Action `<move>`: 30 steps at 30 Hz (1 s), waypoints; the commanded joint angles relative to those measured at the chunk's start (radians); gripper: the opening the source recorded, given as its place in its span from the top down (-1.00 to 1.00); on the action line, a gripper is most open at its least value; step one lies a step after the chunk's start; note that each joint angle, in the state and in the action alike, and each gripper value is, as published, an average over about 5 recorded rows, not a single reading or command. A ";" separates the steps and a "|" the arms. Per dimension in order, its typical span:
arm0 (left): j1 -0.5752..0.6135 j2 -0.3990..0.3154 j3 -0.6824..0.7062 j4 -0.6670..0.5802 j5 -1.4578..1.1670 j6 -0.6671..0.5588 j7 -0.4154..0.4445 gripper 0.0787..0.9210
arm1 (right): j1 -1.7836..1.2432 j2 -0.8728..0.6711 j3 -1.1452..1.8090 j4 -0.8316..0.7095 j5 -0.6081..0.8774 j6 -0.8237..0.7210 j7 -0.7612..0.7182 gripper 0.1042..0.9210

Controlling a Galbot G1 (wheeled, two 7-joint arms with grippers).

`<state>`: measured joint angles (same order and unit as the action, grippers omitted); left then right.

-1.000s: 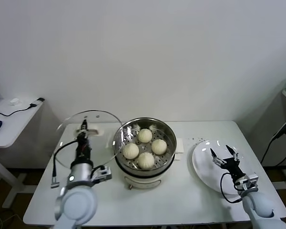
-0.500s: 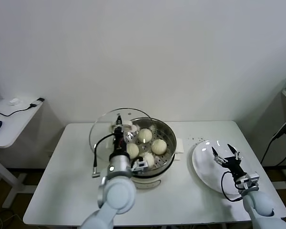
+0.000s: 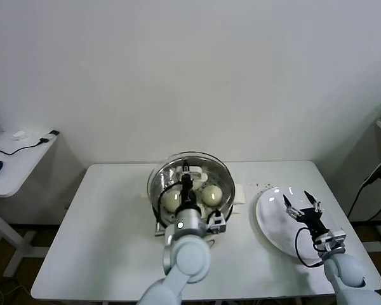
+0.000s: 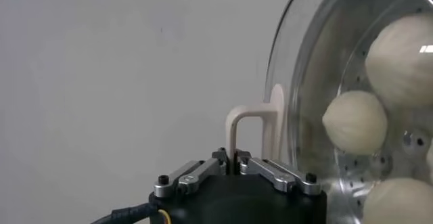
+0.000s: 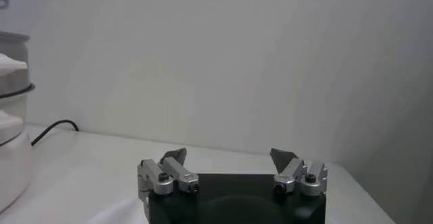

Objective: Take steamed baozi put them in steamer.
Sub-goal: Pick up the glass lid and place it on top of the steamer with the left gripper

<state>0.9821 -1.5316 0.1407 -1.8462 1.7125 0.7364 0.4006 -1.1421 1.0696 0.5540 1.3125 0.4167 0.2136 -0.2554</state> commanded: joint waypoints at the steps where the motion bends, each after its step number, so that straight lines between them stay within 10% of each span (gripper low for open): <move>1: -0.012 -0.070 0.019 0.093 0.013 0.049 -0.031 0.84 | 0.002 0.001 0.002 -0.003 0.000 0.002 0.000 -0.76; 30: 0.003 -0.034 -0.007 0.115 -0.005 0.049 -0.061 0.84 | 0.011 0.023 0.010 -0.020 -0.013 0.013 -0.009 -0.76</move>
<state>0.9789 -1.5675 0.1340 -1.7393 1.7101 0.7365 0.3448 -1.1328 1.0917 0.5637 1.2947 0.4061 0.2258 -0.2637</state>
